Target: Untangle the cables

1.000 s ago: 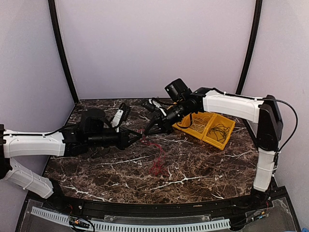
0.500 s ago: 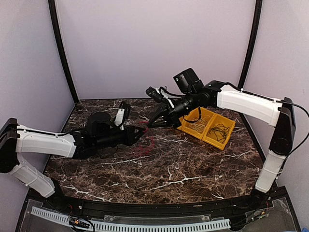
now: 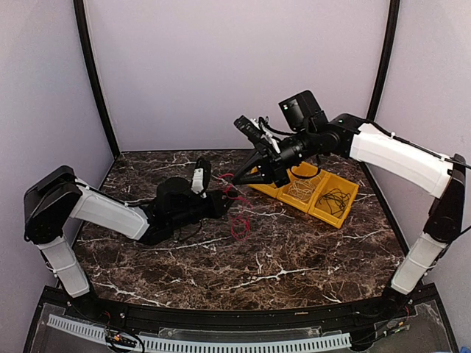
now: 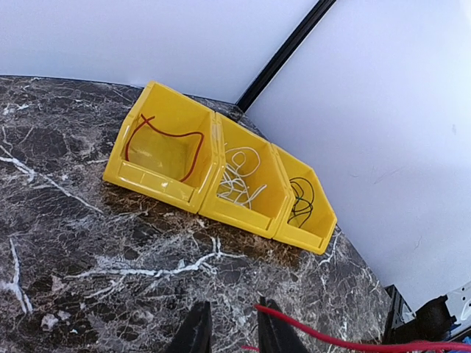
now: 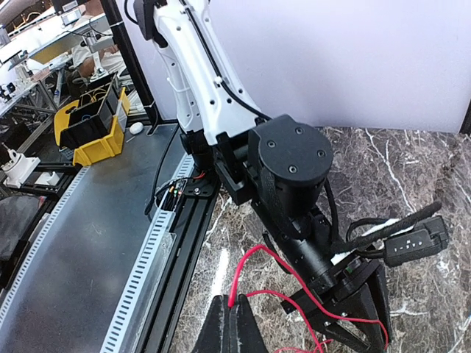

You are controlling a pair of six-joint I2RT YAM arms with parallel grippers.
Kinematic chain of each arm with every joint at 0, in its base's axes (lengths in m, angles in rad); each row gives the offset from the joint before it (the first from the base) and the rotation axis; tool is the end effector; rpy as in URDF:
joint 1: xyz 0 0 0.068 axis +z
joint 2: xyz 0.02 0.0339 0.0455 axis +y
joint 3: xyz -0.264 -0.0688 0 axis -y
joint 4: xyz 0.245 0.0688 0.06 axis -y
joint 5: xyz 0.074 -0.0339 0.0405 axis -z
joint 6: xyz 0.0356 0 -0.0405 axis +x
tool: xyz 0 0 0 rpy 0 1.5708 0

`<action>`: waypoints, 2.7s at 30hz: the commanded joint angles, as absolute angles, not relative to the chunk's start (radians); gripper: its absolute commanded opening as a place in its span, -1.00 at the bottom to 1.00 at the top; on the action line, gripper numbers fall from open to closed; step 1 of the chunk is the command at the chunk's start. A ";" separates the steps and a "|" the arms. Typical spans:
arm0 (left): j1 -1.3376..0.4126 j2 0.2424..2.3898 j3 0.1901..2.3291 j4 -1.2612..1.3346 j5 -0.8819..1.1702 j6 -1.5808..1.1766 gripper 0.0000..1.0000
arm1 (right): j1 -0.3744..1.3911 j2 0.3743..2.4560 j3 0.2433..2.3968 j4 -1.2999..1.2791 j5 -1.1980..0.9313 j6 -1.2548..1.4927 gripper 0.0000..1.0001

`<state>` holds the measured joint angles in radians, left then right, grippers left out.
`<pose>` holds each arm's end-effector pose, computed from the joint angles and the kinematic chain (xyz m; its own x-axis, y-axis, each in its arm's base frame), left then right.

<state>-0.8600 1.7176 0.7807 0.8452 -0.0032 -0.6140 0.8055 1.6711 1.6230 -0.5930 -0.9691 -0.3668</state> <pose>0.2358 -0.2737 0.2028 -0.4843 -0.3206 -0.8141 0.5833 0.5752 -0.5735 0.2348 0.2868 0.3680 -0.0762 -0.3724 -0.9249 -0.9569 -0.2334 0.1728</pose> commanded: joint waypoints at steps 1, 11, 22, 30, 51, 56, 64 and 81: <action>-0.856 1.739 0.761 1.011 -0.004 -0.647 -0.53 | 0.800 1.625 1.603 -0.598 -0.971 -0.390 -1.00; -0.857 1.547 0.513 0.921 -0.050 -0.637 -0.53 | 0.750 1.627 1.542 -0.566 -0.983 -0.360 -1.00; -0.826 1.320 0.416 0.486 -0.671 -0.647 -1.00 | 0.650 1.548 1.594 -0.660 -1.071 -0.388 -1.00; -0.687 1.335 0.412 0.363 -0.743 -0.709 -1.00 | 0.519 1.461 1.660 -0.791 -1.161 -0.422 -1.00; -0.856 1.230 0.503 0.865 0.122 -0.338 0.19 | 0.558 1.576 1.423 -0.719 -1.002 -0.427 -1.00; -0.907 1.327 0.596 0.930 0.162 -0.334 0.17 | 0.587 1.619 1.435 -0.709 -1.001 -0.403 -1.00; -0.950 1.511 0.755 0.904 0.163 -0.299 0.12 | 0.632 1.650 1.453 -0.709 -1.001 -0.391 -1.00; -0.956 1.729 0.876 0.974 0.061 -0.325 -0.22 | 0.649 1.616 1.472 -0.739 -1.084 -0.397 -1.00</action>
